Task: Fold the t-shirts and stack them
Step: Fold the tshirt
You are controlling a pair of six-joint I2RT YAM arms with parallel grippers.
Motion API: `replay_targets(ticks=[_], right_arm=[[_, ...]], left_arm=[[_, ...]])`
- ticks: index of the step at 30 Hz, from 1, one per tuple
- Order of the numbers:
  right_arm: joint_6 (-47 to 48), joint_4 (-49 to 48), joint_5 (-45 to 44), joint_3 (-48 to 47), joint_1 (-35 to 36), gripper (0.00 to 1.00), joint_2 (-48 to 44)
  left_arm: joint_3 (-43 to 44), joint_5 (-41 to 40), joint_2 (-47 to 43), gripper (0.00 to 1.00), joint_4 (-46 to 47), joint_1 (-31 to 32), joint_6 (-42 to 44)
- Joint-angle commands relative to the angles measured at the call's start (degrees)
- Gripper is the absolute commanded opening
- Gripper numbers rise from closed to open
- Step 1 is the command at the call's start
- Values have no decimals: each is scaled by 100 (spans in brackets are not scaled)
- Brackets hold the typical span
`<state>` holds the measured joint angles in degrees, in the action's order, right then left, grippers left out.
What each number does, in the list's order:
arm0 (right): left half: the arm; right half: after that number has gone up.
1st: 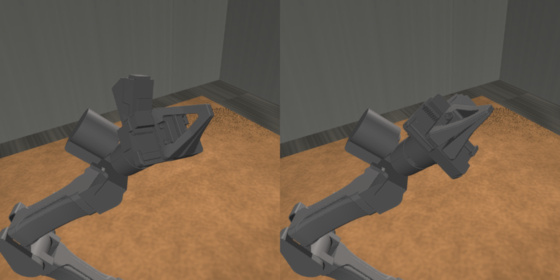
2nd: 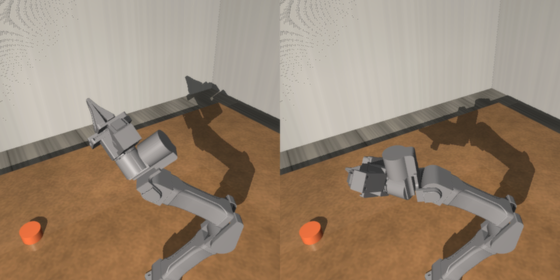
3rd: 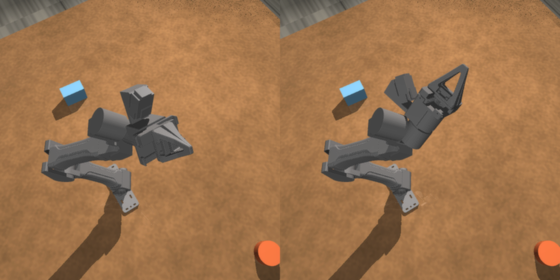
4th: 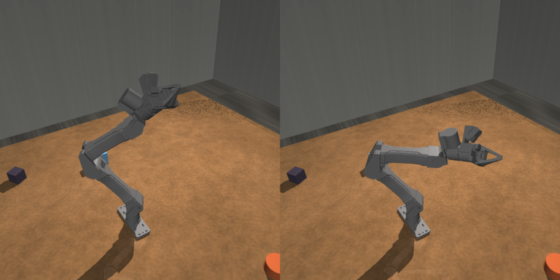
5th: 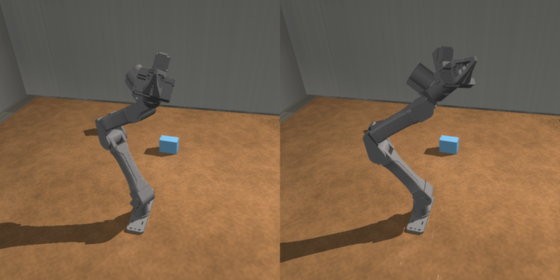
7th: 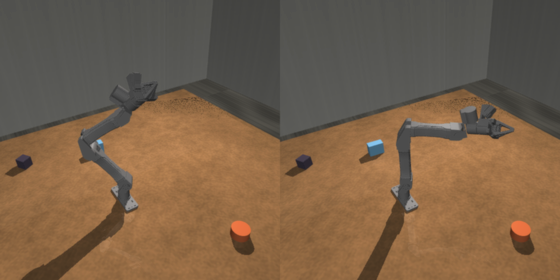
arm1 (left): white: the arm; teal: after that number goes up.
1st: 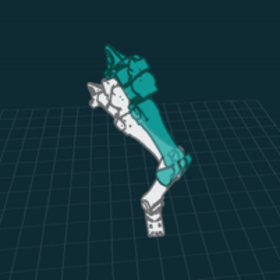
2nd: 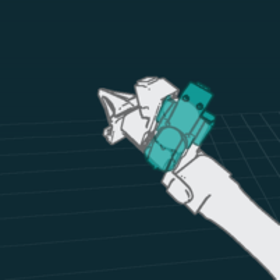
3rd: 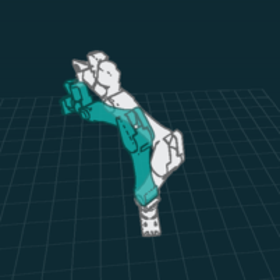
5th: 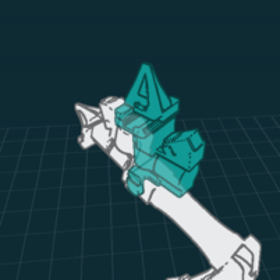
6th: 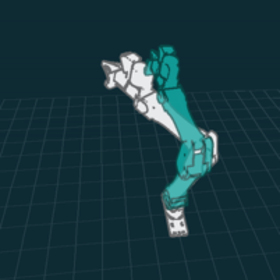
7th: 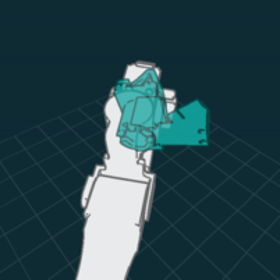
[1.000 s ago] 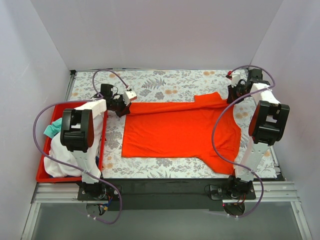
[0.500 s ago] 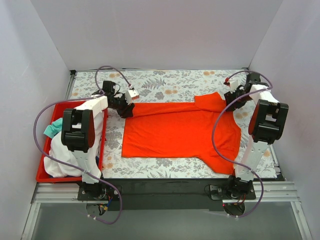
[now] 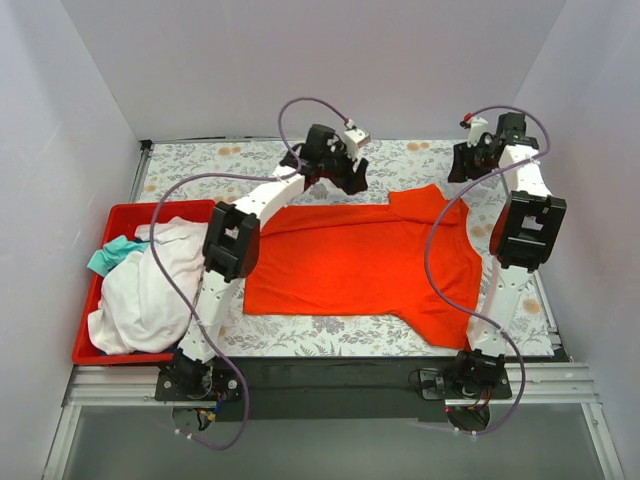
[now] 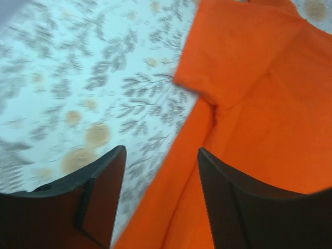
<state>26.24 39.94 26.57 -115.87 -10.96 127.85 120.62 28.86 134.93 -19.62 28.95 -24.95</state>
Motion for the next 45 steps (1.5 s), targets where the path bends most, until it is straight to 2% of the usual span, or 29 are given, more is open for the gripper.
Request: replay_targets(ticks=[1, 3, 4, 7, 12, 27, 31, 38, 39, 41, 42, 44, 45], right_arm=[[-742, 75, 270, -294, 76, 53, 468], [-874, -12, 261, -357, 111, 53, 635], [-971, -126, 253, -400, 129, 54, 688], [-1016, -250, 139, -453, 199, 57, 890], [-1086, -356, 68, -410, 209, 58, 1093], [-1420, -540, 569, -427, 244, 52, 1304], [-1446, -531, 700, -401, 244, 51, 1321], [-1587, -531, 894, -506, 244, 49, 1453], [-1604, -523, 911, -524, 244, 43, 1462], [-1604, -531, 938, -550, 244, 32, 1462], [-1622, -531, 947, -568, 244, 23, 1453], [-1639, -523, 1025, -585, 243, 15, 1383], [-1631, -531, 1061, -585, 244, 7, 1339]], left_arm=[[480, -39, 471, 64, 43, 216, -1650], [314, -309, 621, 67, 474, 453, -1942], [287, -763, 683, 68, 772, 541, -2057], [480, -1197, 1052, 68, 1020, 787, -2233], [901, -1646, 1561, 68, 1179, 805, -2611], [1087, -1058, 2125, 64, 1856, 902, -3235], [1183, -962, 2265, 56, 2127, 902, -3358], [1403, -1005, 2529, 34, 2436, 902, -3455], [1473, -1014, 2564, 33, 2506, 902, -3473], [1526, -1040, 2643, 23, 2576, 902, -3455], [1526, -1128, 2635, 18, 2646, 902, -3438], [1517, -1129, 2626, 7, 2717, 902, -3438], [1517, -1067, 2617, 4, 2805, 902, -3429]])
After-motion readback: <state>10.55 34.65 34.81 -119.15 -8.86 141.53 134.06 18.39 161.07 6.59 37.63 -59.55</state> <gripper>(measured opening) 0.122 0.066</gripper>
